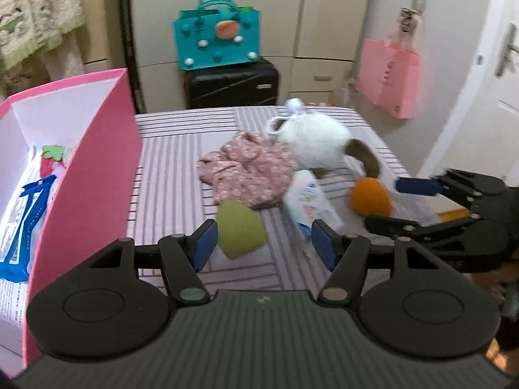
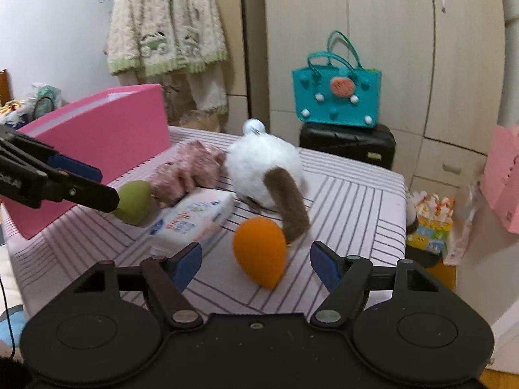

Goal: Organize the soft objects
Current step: 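Grasp the green sponge with the left gripper while the right gripper grasps the orange sponge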

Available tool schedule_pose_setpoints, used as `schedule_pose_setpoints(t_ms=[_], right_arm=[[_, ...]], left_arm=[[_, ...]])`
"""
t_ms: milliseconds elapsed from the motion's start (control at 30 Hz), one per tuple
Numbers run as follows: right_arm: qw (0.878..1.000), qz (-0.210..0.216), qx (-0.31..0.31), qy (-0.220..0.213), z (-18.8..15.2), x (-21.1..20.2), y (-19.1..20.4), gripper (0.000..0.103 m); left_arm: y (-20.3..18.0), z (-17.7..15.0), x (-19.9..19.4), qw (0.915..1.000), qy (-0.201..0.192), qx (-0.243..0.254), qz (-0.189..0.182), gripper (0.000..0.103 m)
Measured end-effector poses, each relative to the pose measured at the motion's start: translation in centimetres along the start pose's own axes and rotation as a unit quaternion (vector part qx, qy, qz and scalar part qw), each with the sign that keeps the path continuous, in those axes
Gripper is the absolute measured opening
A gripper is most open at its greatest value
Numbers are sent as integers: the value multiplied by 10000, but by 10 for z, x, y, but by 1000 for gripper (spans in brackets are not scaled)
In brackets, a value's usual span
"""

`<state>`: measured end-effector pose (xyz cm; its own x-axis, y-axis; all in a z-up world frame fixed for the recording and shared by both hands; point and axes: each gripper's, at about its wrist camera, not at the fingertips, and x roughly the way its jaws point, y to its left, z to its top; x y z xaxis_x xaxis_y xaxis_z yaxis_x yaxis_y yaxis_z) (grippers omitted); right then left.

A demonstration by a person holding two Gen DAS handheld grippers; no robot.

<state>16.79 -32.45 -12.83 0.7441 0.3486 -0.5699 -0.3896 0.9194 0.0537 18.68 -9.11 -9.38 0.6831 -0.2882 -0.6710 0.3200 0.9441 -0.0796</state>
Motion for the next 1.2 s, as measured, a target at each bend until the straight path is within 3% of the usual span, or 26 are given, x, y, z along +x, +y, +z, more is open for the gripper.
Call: schedule_pose_setpoints(t_ms=[100, 467, 633, 733, 1200], right_arm=[[9998, 124, 129, 91, 0, 6, -6, 72], [9990, 214, 235, 325, 0, 19, -3, 60], [9996, -18, 122, 254, -2, 20, 3, 43], [9997, -121, 85, 191, -3, 19, 4, 41], [9991, 107, 337, 218, -11, -1, 13, 41]], left_arm=[[2, -2, 12, 9997, 40, -76, 220, 61], [1, -5, 39, 9989, 150, -143, 427, 59], [1, -8, 46, 9985, 174, -195, 491, 55], [2, -9, 47, 9982, 189, -188, 537, 40], [6, -14, 25, 9988, 252, -351, 225, 38]])
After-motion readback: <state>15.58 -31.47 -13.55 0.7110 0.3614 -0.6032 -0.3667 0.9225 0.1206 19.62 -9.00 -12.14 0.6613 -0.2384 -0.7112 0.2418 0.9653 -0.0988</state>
